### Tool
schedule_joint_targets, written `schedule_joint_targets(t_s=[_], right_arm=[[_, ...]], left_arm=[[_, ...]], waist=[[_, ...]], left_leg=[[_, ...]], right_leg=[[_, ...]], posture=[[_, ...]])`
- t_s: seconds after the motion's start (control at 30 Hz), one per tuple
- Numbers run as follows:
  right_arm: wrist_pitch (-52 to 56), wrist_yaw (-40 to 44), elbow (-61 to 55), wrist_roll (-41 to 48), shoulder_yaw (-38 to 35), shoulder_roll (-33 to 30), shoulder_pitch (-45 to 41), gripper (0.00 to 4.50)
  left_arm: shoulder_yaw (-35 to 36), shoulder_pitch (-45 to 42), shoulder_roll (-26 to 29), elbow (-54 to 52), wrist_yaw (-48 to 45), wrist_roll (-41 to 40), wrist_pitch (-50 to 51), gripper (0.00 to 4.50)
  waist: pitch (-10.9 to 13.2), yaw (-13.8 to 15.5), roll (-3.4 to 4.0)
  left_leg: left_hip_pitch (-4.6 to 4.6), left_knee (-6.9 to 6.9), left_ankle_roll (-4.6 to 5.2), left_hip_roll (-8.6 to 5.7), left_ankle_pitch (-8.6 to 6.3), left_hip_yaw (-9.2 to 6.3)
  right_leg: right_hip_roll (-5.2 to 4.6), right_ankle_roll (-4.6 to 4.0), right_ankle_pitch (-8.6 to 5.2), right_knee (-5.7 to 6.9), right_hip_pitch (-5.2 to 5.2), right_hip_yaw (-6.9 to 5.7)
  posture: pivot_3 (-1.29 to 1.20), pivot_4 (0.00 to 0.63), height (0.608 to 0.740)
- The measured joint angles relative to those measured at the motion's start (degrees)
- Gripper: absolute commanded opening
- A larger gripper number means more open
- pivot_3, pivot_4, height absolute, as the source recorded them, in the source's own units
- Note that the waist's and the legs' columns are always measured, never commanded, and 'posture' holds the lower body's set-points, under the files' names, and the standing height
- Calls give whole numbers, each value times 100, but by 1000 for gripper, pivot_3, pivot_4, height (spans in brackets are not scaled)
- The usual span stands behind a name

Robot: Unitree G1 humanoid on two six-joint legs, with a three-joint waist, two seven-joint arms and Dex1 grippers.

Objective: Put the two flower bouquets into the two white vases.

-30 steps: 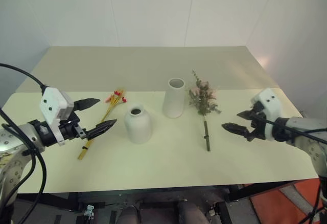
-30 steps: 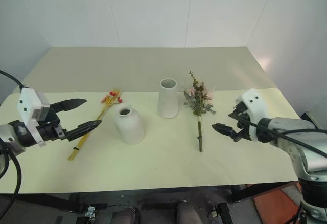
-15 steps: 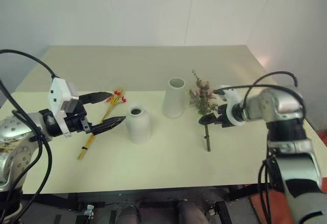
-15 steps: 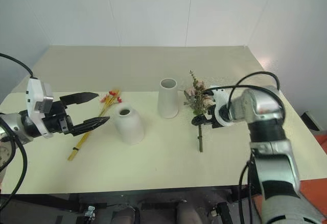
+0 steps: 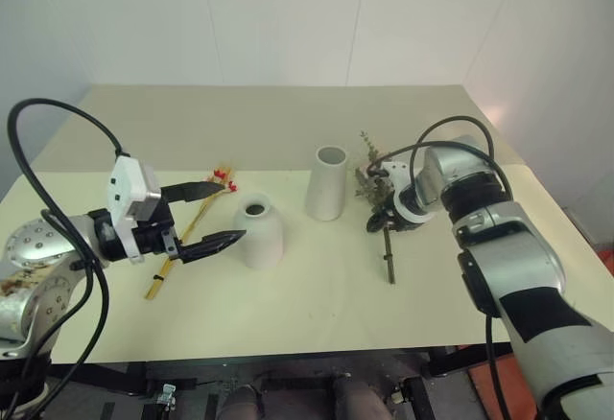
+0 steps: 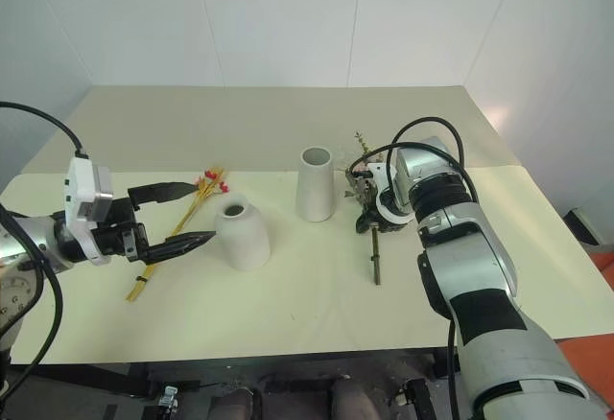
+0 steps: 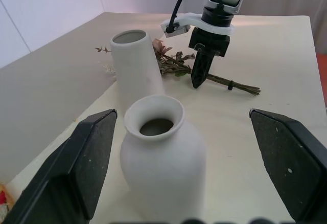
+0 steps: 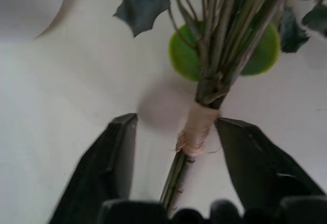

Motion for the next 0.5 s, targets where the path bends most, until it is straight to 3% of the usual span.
schedule_joint_targets(t_s=[0.17,0.33,0.5], right_arm=[[-330,97,357,-229,-94,135,-112,218],[-366,-297,378,-274,-757,171,-67,219],[-743,-1045,-1250,-238,-1663,27,995,219]], left_arm=[[-1,-1,0,2,3,28,-17,4500],[-8,-32,-6,-15,77,27,-17,4500],[-27,-245,-208,54,343,3,9,4500]], waist=[[-1,-104,-1],[-1,-151,-1],[0,-89,0]], left_leg=[[4,0,0,2,0,-2],[4,-2,0,2,0,-6],[-7,-2,0,-1,0,-8]], right_leg=[[3,0,0,3,3,0],[4,0,0,4,2,-1],[0,3,-1,-3,3,-4]], posture=[[0,150,740],[0,150,740],[0,150,740]])
